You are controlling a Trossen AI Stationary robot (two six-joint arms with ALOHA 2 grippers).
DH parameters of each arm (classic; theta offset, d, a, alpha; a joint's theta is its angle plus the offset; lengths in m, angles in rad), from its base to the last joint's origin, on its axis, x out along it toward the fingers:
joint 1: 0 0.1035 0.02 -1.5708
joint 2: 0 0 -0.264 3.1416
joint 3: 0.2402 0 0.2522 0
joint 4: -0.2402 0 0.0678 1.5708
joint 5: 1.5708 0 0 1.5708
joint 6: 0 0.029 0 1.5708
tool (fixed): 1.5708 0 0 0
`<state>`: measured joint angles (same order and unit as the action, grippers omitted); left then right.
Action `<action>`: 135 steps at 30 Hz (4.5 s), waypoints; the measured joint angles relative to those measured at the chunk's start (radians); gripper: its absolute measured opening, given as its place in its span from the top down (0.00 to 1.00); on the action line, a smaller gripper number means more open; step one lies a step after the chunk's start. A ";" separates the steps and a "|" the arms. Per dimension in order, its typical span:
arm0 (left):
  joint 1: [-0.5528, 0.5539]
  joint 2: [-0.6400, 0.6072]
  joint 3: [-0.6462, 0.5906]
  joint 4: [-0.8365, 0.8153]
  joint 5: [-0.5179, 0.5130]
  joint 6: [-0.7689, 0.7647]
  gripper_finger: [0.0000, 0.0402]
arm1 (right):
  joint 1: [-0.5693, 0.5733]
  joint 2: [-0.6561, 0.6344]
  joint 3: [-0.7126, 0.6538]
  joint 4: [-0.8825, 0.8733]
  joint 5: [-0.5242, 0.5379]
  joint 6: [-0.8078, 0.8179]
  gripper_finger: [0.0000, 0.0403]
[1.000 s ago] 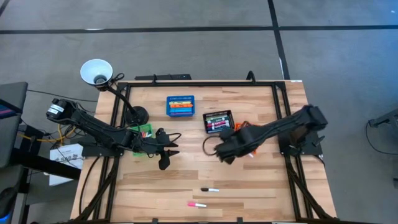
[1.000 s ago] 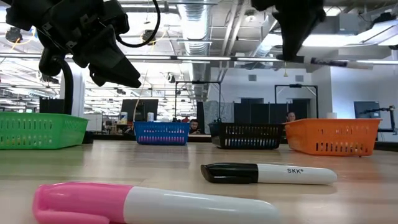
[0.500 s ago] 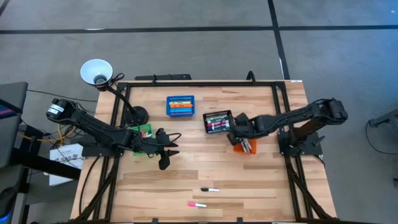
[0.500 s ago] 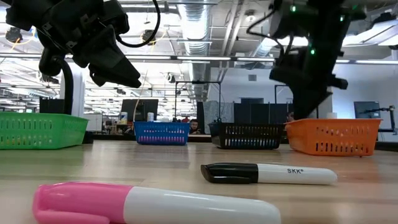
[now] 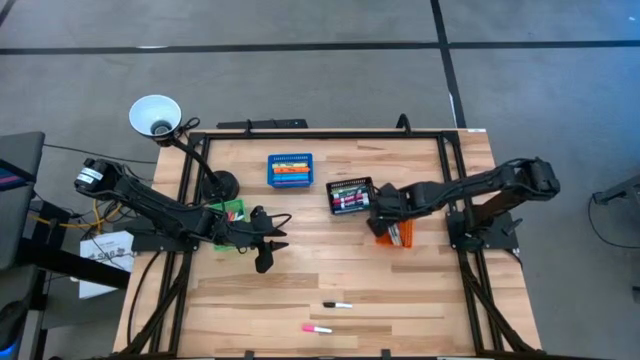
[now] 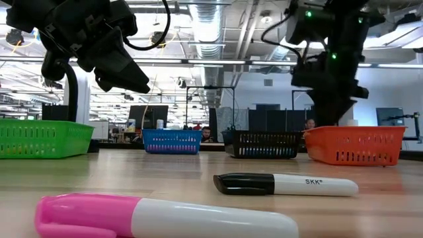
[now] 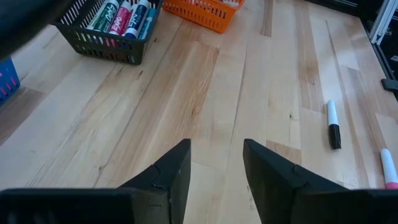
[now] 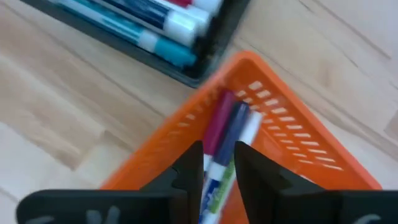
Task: Pick & Place Markers
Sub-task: Put the dark blue marker pen into the orange basket, then put the black highlighter pen into the green basket
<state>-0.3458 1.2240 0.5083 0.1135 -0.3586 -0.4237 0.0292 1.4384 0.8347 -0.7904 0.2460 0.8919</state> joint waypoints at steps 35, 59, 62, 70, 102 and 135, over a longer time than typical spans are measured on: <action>-0.100 0.000 0.000 0.027 0.049 -0.003 0.65 | 0.459 -0.165 0.180 0.272 0.179 -0.494 0.79; -0.100 0.000 0.000 0.057 0.049 -0.003 0.65 | 0.558 0.483 -0.158 1.653 0.021 -0.657 0.64; -0.100 0.000 0.000 0.060 0.049 -0.003 0.65 | 0.560 0.517 -0.124 1.633 0.022 -0.682 0.63; -0.100 0.000 0.000 0.061 0.049 -0.001 0.65 | 0.558 0.627 -0.088 1.618 0.021 -0.690 0.65; -0.100 0.000 0.000 0.068 0.049 0.000 0.65 | 0.540 0.639 0.066 1.240 0.010 -0.731 0.78; 0.035 0.157 -0.047 0.160 0.013 0.186 0.55 | 0.210 0.647 0.200 1.390 0.027 -0.795 0.89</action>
<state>-0.3110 1.3807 0.4614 0.2733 -0.3453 -0.2378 0.2390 2.0850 1.0351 0.5993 0.2734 0.0967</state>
